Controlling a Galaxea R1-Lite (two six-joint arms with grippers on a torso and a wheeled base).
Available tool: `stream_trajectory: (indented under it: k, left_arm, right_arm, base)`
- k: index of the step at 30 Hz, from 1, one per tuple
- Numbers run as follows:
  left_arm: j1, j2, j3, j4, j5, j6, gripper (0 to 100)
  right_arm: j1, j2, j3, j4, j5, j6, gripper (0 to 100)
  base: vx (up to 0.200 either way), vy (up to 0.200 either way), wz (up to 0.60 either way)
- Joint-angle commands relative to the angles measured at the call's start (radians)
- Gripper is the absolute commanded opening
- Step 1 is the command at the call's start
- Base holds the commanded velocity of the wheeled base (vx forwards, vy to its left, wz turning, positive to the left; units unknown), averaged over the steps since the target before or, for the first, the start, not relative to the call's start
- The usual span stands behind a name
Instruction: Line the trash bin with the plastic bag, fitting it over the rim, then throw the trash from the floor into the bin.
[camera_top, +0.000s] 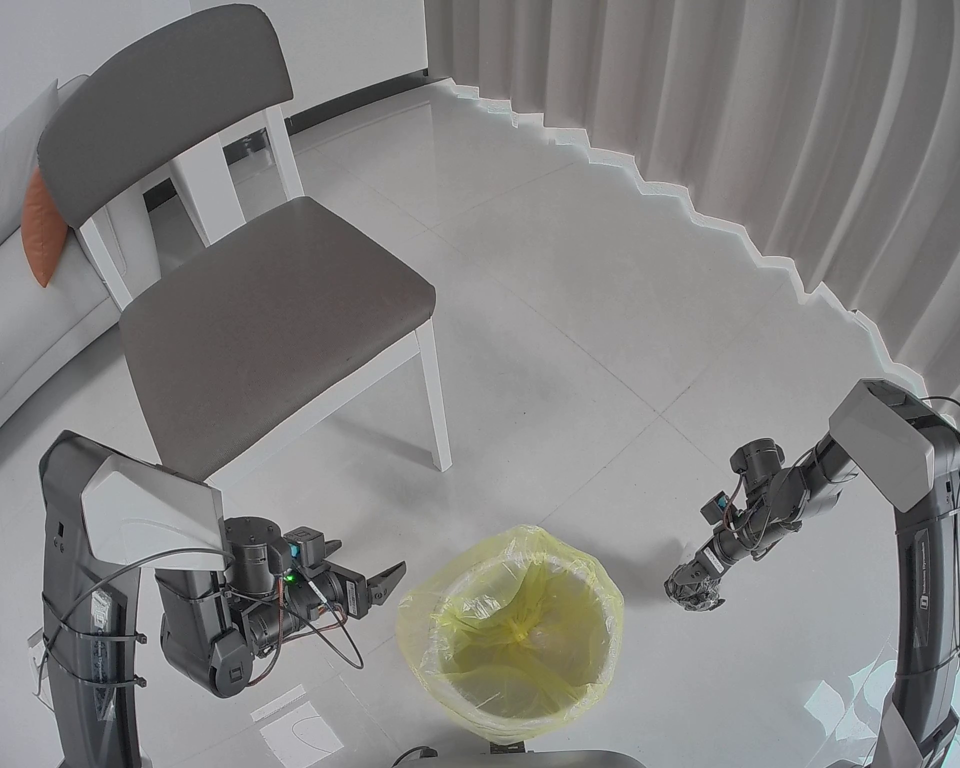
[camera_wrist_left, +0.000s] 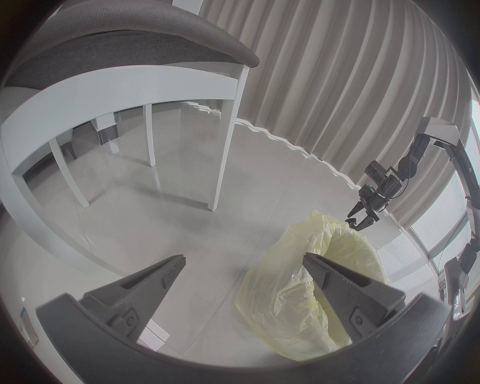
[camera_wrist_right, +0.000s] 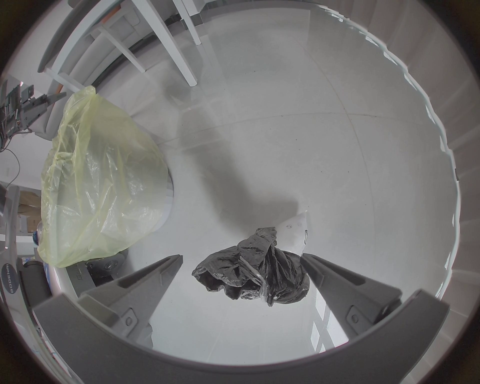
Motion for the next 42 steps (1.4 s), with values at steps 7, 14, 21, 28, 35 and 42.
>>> stream_trajectory:
  k: [7, 14, 21, 28, 35, 42]
  left_arm:
    - [-0.008, -0.003, -0.003, -0.018, 0.013, -0.002, 100]
    - [-0.012, -0.003, 0.003, -0.018, 0.013, -0.002, 100]
    - [-0.015, -0.005, 0.004, -0.018, 0.013, -0.004, 100]
    - [-0.006, 0.008, 0.004, -0.018, 0.013, -0.005, 100]
    - [-0.005, 0.008, 0.003, -0.018, 0.013, -0.007, 100]
    - [-0.005, 0.003, 0.003, -0.018, 0.015, -0.005, 100]
  right_arm:
    - [-0.001, 0.004, -0.015, 0.025, -0.033, -0.005, 0]
    - [-0.008, 0.001, -0.009, 0.024, -0.039, -0.011, 0]
    - [-0.024, -0.031, 0.022, 0.022, -0.039, -0.025, 0]
    - [-0.040, -0.097, 0.080, 0.019, -0.039, -0.070, 0]
    - [-0.040, -0.194, 0.128, 0.018, -0.039, -0.088, 0]
    - [-0.020, -0.338, 0.169, 0.022, -0.027, -0.109, 0]
  base:
    - [0.000, 0.000, 0.00]
    - [0.000, 0.000, 0.00]
    - [0.000, 0.000, 0.00]
    - [0.000, 0.000, 0.00]
    - [0.000, 0.000, 0.00]
    - [0.000, 0.000, 0.00]
